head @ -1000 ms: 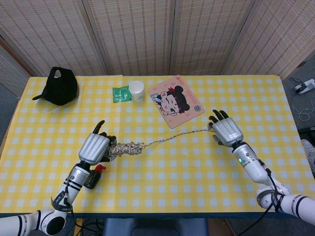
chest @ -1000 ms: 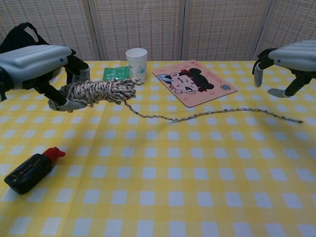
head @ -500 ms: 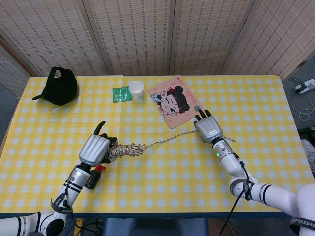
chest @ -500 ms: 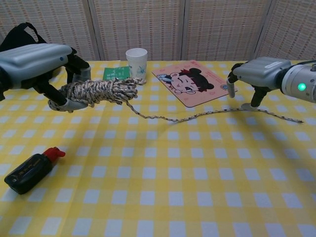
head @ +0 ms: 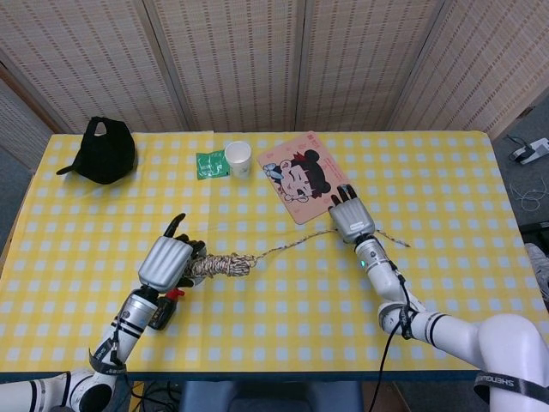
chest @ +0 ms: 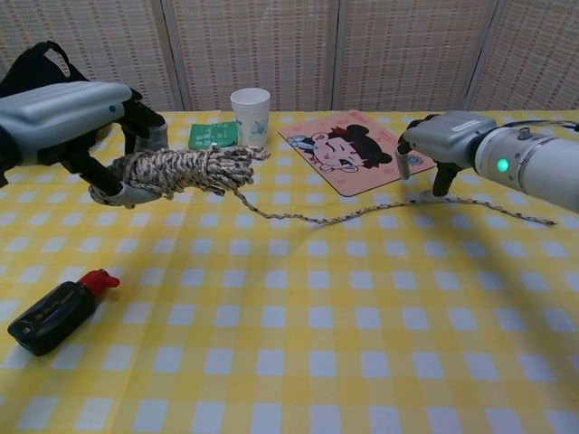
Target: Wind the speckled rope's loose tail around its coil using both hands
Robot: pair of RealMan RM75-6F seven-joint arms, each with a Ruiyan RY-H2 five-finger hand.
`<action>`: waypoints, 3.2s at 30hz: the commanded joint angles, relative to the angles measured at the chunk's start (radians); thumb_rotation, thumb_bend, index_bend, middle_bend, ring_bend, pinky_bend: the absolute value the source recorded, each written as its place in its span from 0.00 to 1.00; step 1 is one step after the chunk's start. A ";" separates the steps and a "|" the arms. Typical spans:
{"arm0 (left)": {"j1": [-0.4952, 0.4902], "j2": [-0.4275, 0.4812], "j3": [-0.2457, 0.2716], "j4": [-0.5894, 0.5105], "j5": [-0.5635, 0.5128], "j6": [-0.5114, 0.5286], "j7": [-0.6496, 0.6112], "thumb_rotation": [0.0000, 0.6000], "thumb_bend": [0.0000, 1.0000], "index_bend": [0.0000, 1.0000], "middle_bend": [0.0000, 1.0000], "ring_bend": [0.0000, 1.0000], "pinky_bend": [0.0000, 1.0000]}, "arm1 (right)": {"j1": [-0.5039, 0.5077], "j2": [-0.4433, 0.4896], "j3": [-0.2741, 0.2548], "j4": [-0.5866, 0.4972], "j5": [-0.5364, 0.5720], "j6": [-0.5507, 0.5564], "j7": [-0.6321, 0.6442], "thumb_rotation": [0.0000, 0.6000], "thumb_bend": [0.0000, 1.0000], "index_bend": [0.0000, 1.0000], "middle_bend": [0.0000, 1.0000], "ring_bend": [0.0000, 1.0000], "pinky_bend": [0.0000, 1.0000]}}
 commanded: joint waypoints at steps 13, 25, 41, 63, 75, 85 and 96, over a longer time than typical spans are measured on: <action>0.007 0.003 0.006 0.007 0.004 -0.003 -0.013 0.94 0.29 0.75 0.72 0.49 0.00 | 0.024 -0.106 -0.008 0.173 -0.048 -0.036 0.097 1.00 0.30 0.48 0.09 0.00 0.00; 0.012 0.000 0.013 0.016 0.009 -0.007 -0.027 0.93 0.29 0.75 0.72 0.49 0.00 | 0.030 -0.131 -0.011 0.216 -0.036 -0.052 0.076 1.00 0.31 0.49 0.10 0.00 0.00; 0.017 -0.004 0.013 0.025 0.009 -0.010 -0.038 0.90 0.29 0.74 0.72 0.49 0.00 | 0.027 -0.136 -0.011 0.225 -0.016 -0.061 0.048 1.00 0.31 0.51 0.12 0.00 0.00; 0.026 0.008 -0.017 0.024 0.005 0.011 -0.079 0.90 0.29 0.75 0.72 0.49 0.00 | 0.018 -0.123 -0.009 0.215 -0.008 -0.061 0.048 1.00 0.38 0.58 0.17 0.00 0.00; 0.027 0.048 -0.085 0.013 -0.065 0.014 -0.142 0.92 0.29 0.75 0.72 0.49 0.00 | -0.036 0.073 0.007 -0.080 -0.107 0.056 0.138 1.00 0.50 0.59 0.18 0.00 0.00; -0.014 0.034 -0.175 0.004 -0.228 -0.018 -0.165 0.91 0.29 0.75 0.72 0.49 0.00 | -0.069 0.235 -0.029 -0.424 -0.293 0.175 0.146 1.00 0.55 0.62 0.20 0.00 0.00; -0.107 -0.044 -0.216 0.027 -0.439 0.074 0.097 0.87 0.29 0.75 0.73 0.49 0.00 | -0.038 0.272 -0.017 -0.627 -0.422 0.215 0.128 1.00 0.55 0.62 0.20 0.00 0.00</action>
